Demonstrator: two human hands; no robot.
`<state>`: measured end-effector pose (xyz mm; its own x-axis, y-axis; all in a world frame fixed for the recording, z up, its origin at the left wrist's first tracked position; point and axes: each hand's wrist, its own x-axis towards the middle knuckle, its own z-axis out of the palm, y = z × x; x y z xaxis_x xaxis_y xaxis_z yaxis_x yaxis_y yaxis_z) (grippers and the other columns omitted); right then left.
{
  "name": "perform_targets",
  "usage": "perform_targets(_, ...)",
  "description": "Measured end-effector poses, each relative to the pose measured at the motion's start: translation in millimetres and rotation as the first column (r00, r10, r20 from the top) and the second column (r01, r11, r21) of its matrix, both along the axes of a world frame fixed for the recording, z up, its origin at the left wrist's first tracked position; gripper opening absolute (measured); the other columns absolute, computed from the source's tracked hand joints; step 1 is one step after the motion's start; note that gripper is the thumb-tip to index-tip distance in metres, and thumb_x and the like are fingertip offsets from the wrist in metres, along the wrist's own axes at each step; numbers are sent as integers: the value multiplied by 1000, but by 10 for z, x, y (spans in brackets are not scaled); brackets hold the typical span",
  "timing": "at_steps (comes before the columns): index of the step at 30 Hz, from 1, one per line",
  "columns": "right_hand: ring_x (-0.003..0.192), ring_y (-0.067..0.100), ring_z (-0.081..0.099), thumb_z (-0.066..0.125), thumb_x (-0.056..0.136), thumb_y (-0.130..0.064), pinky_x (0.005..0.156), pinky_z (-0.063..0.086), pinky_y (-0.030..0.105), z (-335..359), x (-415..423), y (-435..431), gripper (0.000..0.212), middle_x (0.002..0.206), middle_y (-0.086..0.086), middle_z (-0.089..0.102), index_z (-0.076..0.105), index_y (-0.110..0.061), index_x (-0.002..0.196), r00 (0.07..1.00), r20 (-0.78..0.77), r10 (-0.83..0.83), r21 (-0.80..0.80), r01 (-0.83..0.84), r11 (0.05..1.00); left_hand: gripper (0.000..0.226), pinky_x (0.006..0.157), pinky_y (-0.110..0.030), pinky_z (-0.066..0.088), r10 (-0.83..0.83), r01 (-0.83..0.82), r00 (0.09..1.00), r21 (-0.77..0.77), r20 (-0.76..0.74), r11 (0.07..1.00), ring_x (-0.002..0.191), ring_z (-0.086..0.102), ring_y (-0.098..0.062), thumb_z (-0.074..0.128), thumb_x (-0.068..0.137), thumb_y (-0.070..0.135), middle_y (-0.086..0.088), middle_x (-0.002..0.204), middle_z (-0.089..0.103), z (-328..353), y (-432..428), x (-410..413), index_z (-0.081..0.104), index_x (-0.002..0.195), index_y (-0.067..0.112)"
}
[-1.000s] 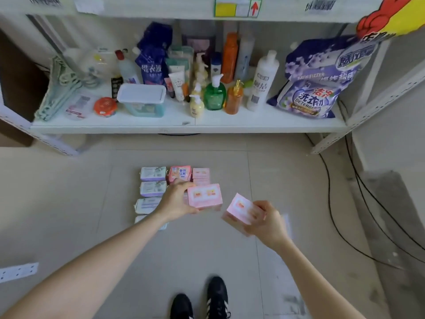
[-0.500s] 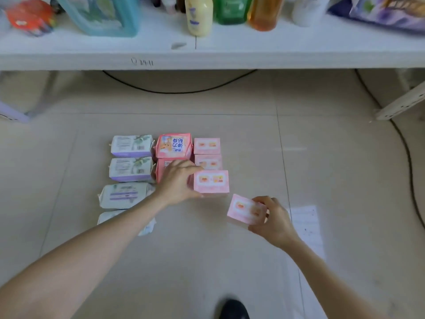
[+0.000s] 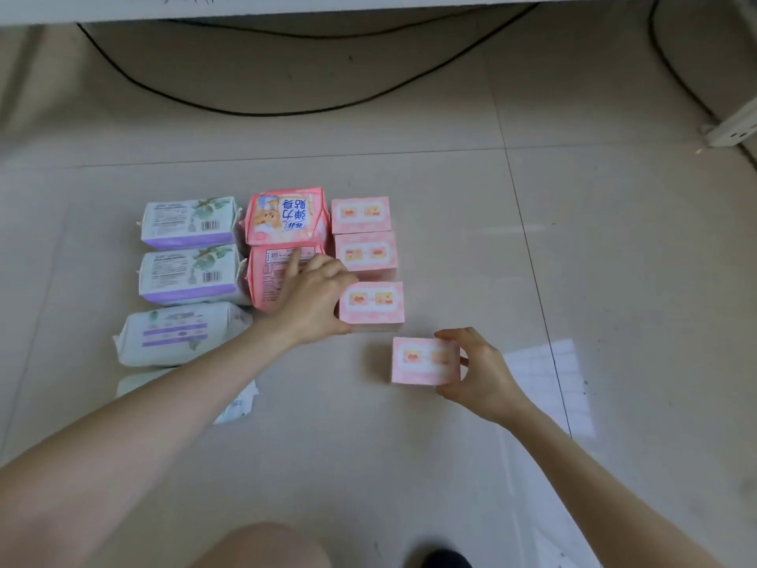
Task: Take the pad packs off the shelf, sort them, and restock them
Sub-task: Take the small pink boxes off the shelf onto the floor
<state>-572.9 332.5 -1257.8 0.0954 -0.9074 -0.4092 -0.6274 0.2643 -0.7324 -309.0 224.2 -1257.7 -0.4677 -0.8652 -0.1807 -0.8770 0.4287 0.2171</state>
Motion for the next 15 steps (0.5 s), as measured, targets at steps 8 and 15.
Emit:
perform_targets(8, 117, 4, 44, 78, 68, -5, 97, 42, 19, -106, 102, 73, 91, 131, -7, 43, 33, -18, 147, 995, 77, -66, 1, 66, 998, 87, 114, -54, 18, -21, 11, 995, -108, -93, 994, 120, 44, -25, 79, 56, 62, 0, 126, 53, 46, -48, 19, 58, 128, 18)
perform_targets(15, 133, 11, 40, 81, 68, -9, 104, 40, 24, -166, 275, -37, 98, 147, 0, 41, 28, -15, 150, 985, 154, -78, 27, 74, 997, 99, 117, -54, -2, -21, 22, 1000, -11, 19, 1000, 146, 16, -18, 65, 68, 70, 4, 156, 30, 0, -190, 66, 32, 149, 25)
